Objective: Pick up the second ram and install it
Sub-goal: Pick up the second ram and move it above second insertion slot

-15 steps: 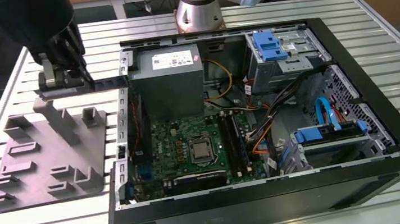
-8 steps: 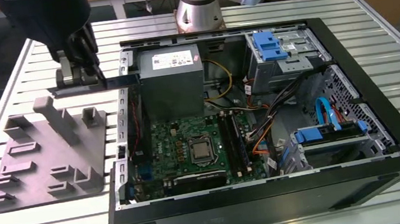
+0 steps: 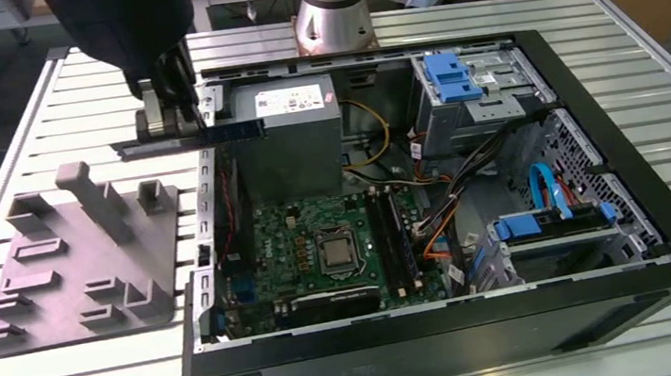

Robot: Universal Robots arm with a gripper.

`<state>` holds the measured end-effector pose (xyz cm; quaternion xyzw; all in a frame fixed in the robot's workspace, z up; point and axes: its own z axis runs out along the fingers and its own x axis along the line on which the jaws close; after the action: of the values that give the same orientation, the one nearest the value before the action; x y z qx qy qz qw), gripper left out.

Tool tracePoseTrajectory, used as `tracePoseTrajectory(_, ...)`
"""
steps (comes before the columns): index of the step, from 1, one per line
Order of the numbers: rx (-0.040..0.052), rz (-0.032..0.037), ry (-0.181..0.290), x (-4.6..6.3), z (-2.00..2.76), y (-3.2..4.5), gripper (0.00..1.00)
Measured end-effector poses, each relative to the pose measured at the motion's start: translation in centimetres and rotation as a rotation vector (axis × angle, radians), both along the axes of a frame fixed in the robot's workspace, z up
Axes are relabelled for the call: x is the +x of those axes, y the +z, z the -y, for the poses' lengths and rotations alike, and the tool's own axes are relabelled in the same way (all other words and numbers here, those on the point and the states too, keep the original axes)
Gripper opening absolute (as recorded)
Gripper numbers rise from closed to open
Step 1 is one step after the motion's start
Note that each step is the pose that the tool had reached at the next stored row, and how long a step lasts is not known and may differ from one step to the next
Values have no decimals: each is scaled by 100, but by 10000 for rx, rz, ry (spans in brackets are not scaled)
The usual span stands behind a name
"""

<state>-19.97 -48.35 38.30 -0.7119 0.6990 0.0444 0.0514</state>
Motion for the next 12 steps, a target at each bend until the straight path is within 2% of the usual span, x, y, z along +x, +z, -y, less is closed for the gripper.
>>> tracePoseTrajectory(12,0,-6,1,356,0,-2,14)
